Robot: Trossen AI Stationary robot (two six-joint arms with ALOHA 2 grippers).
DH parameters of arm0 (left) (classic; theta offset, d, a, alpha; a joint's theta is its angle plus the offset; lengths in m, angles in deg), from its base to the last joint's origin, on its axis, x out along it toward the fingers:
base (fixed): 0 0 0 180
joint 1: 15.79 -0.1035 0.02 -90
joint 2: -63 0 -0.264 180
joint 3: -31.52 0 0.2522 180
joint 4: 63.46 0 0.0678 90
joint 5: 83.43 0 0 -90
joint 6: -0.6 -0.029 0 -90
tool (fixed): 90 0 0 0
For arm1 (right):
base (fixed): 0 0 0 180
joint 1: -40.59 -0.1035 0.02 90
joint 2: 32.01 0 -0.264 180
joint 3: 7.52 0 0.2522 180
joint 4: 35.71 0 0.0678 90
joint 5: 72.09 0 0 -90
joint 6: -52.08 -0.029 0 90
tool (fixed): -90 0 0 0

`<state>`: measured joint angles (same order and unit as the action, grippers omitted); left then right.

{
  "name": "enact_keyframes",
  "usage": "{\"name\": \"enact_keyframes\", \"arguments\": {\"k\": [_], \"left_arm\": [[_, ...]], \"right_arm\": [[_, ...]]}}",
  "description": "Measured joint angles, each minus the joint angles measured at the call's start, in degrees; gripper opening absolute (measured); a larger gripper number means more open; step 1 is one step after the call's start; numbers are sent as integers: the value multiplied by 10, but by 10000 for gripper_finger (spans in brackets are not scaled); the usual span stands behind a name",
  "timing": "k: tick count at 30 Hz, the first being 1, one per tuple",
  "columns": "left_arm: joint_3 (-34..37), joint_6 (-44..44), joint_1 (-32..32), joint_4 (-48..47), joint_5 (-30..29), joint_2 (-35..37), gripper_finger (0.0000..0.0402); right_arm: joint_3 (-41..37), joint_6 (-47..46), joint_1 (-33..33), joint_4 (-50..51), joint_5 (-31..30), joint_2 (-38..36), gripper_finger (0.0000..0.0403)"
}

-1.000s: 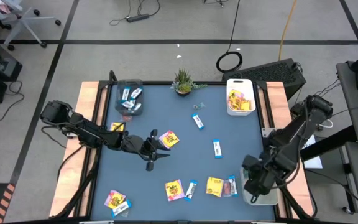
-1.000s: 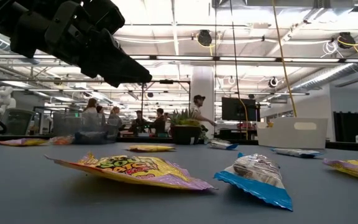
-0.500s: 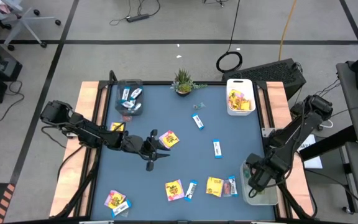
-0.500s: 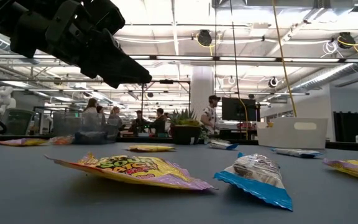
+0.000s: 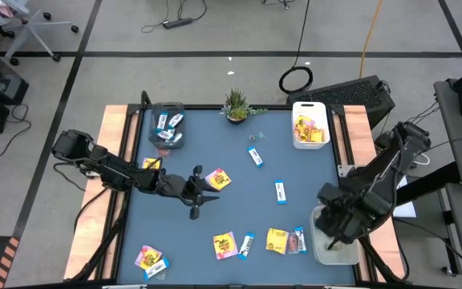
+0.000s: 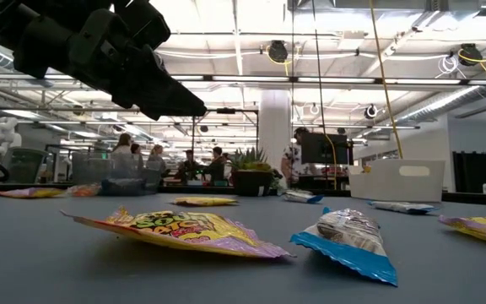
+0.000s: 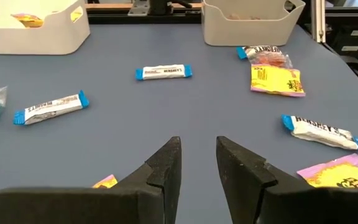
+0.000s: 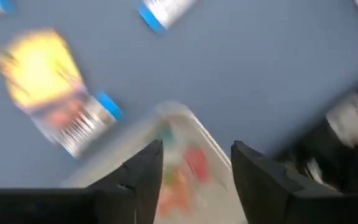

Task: Sort candy
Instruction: Put the bottom right white chocolate bar into the transparent black bin

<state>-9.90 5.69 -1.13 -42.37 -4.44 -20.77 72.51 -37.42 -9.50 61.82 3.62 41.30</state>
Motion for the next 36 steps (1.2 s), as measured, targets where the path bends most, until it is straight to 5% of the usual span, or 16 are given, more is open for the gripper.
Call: {"name": "enact_keyframes", "arguments": {"k": [6,12,21,36], "left_arm": [[0,0,0,-1,0,0,107],[0,4,0,-9,0,0,107],[0,5,0,-11,0,0,107],[0,5,0,-11,0,0,107]], "right_arm": [[-30,117,34,-185,-34,8,187],[-46,146,78,-315,31,66,187],[-46,50,108,-321,158,182,190],[-46,52,149,-321,229,298,179]]}}
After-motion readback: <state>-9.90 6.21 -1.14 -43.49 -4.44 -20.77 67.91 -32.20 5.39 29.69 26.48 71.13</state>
